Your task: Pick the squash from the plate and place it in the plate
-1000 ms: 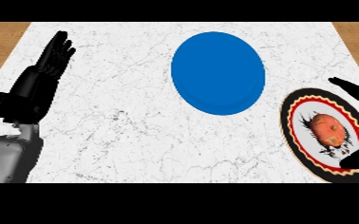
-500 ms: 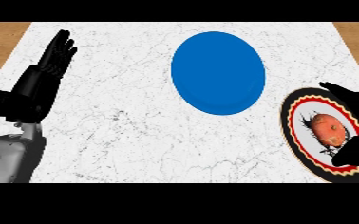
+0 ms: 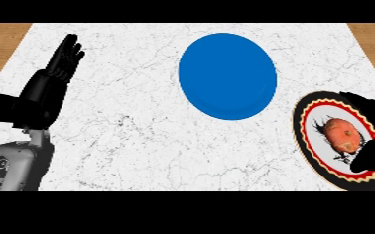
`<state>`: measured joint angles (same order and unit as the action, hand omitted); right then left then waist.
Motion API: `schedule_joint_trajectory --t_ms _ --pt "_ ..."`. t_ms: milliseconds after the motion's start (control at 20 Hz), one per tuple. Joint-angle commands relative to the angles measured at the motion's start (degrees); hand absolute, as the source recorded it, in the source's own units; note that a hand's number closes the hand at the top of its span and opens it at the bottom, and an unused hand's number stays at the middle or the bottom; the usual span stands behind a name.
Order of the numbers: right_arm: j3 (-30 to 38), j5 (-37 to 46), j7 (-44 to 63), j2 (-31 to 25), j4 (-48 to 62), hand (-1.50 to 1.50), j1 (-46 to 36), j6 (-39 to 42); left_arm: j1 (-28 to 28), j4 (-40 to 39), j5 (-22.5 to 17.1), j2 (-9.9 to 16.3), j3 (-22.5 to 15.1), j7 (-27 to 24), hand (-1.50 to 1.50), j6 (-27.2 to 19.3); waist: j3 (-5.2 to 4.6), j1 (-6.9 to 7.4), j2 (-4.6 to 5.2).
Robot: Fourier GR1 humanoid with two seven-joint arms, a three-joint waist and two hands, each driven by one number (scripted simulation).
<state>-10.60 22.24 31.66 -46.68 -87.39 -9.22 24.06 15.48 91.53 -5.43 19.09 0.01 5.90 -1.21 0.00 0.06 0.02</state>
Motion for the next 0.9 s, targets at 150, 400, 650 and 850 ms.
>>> schedule_joint_trajectory --t_ms 150,400,650,850 --pt "1.4 5.9 -6.6 5.1 11.5 -1.50 -3.5 1.6 2.5 -2.1 -1.3 0.7 4.3 0.4 0.00 3.3 0.02 0.21 0.09" --pt "1.7 11.2 -10.2 8.8 15.2 -1.50 -2.3 0.3 -1.0 3.6 0.2 -1.1 3.5 3.2 0.00 3.2 0.02 0.17 0.00" --pt "2.8 16.0 -14.2 9.1 20.0 -1.50 -1.1 -1.5 -1.9 1.1 0.3 -0.8 5.6 -0.9 0.00 5.5 0.01 0.16 0.01" --pt "4.0 16.8 -16.0 11.5 20.5 1.50 -3.6 -3.2 1.4 2.1 0.8 -1.0 5.7 3.4 0.00 4.7 0.02 0.15 -0.01"
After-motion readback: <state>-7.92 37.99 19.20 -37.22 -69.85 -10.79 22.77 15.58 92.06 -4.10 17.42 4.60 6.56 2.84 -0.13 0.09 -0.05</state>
